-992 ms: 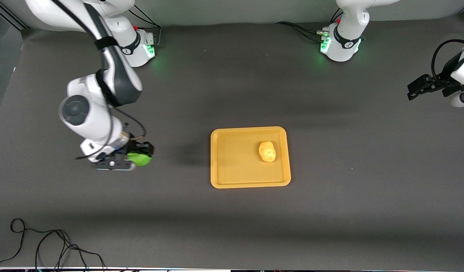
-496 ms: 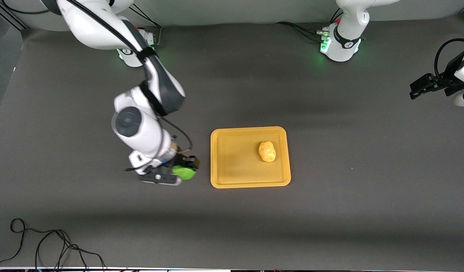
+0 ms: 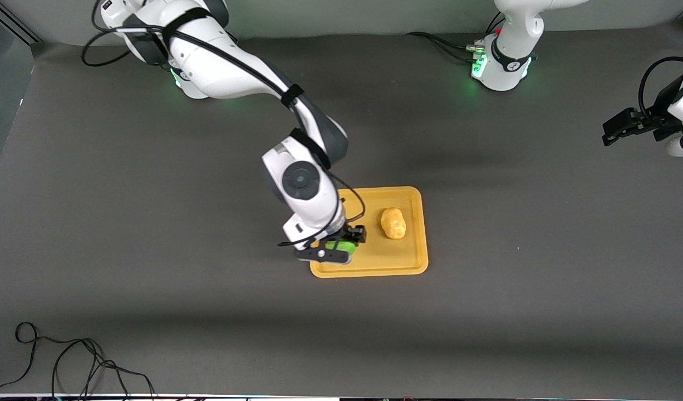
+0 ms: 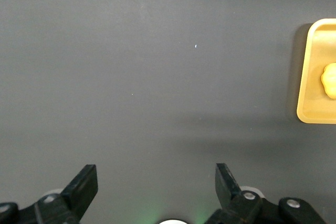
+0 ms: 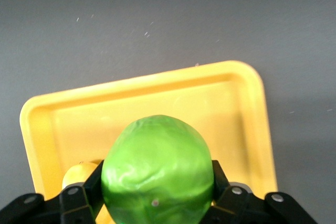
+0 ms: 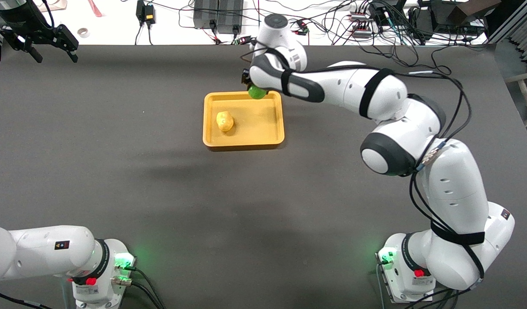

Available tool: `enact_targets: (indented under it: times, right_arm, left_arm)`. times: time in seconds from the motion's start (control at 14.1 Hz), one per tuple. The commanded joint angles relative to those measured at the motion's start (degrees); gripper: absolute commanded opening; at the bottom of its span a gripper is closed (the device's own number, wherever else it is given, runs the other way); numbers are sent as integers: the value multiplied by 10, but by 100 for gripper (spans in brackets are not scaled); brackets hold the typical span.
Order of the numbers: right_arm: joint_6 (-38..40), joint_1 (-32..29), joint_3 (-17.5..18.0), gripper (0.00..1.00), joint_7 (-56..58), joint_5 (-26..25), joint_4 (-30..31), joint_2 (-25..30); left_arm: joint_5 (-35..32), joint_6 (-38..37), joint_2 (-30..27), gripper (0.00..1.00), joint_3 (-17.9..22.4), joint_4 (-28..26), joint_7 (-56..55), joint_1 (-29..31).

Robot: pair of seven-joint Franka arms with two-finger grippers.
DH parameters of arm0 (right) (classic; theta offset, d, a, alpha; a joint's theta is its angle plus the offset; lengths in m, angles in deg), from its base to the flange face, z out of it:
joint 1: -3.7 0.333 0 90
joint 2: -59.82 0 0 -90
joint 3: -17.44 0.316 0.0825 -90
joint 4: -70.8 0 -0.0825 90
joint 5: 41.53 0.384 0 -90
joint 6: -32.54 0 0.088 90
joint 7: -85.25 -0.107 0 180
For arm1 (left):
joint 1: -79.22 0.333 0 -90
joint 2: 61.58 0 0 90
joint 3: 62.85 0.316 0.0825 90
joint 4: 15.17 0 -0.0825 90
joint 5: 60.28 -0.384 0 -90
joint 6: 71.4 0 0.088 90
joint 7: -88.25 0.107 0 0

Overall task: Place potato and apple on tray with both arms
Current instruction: 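Lower the apple beside the potato and open the right gripper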

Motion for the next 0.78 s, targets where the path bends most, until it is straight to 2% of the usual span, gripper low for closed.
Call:
enact_targets:
  times: [0.0, 0.35, 0.71]
  right_arm:
    - [24, 10, -7, 17, -13, -16, -14, -9]
    - [24, 22, -10, 17, -16, -19, 43, -5]
    - [20, 24, -12, 17, -46, -17, 55, -7]
  left_arm:
    - [6, -3, -4, 100, -1, -5, 8, -3]
    - [6, -3, -4, 100, -2, -7, 7, -3]
    - [6, -4, -5, 100, -2, -8, 7, -3]
